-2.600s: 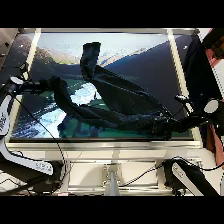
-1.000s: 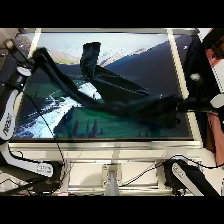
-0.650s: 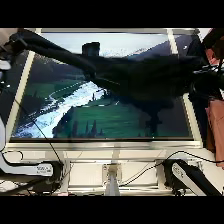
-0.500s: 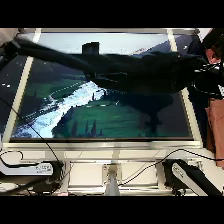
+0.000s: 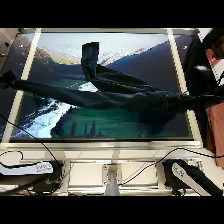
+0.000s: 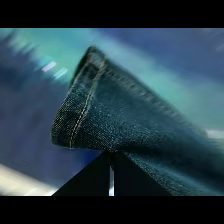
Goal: Fold the clothes and pants, and hang the long-sleeved shirts on hangers.
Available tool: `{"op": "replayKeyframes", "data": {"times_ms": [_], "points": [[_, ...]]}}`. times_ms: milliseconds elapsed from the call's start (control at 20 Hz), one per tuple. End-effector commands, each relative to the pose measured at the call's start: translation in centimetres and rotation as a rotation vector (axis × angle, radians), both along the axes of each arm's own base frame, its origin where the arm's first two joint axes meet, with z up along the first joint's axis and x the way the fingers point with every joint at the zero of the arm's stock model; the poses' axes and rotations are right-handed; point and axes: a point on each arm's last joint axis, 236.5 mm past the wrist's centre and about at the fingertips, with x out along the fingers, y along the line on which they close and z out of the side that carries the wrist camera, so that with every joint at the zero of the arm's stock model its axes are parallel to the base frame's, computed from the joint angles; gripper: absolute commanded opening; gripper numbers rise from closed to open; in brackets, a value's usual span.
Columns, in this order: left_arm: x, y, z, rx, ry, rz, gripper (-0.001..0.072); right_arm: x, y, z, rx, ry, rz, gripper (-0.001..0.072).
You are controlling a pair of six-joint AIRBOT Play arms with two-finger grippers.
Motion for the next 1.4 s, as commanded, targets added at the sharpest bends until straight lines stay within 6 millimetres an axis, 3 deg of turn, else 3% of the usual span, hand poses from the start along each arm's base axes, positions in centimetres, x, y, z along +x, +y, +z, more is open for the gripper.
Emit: {"op": "replayKeyframes", "data": {"times_ms": [0, 200, 400, 550, 700, 750, 850, 900, 1100, 1350], "points": [[-3.6, 2.5, -1.3, 0.106, 0.173, 0.006, 0.0013, -5.5, 0.0, -3.1, 0.034, 0.237, -0.047, 0.0048], [-3.5, 2.0, -2.9, 0.082, 0.209, -0.005, 0.0014, -13.3, 1.9, -7.1, 0.126, 0.542, -0.068, 0.0049], [-4.2, 1.2, -4.8, 0.044, 0.274, -0.013, 0.0014, -16.2, 3.0, -9.3, 0.158, 0.635, -0.066, 0.0049], [-4.2, 1.2, -5.2, 0.037, 0.287, -0.013, 0.0015, -16.4, 3.1, -9.5, 0.161, 0.641, -0.063, 0.0050], [-4.2, 1.2, -5.2, 0.037, 0.286, -0.013, 0.0014, -15.3, 2.8, -10.3, 0.147, 0.585, -0.073, 0.0055], [-4.2, 1.2, -5.2, 0.037, 0.287, -0.013, 0.0015, -15.2, 2.9, -10.3, 0.150, 0.581, -0.077, 0.0125], [-4.2, 1.2, -5.2, 0.037, 0.286, -0.013, 0.0015, -15.4, 3.1, -10.1, 0.155, 0.590, -0.076, 0.0412], [-4.2, 1.2, -5.2, 0.037, 0.286, -0.013, 0.0014, -15.4, 3.1, -10.2, 0.155, 0.590, -0.076, 0.0492], [-4.1, 1.2, -5.2, 0.040, 0.282, -0.014, 0.0015, -15.2, 3.2, -10.1, 0.164, 0.586, -0.076, 0.0496], [-3.6, 1.5, -5.0, 0.051, 0.259, -0.015, 0.0015, -13.6, 5.4, -9.6, 0.262, 0.525, -0.079, 0.0496]]}}
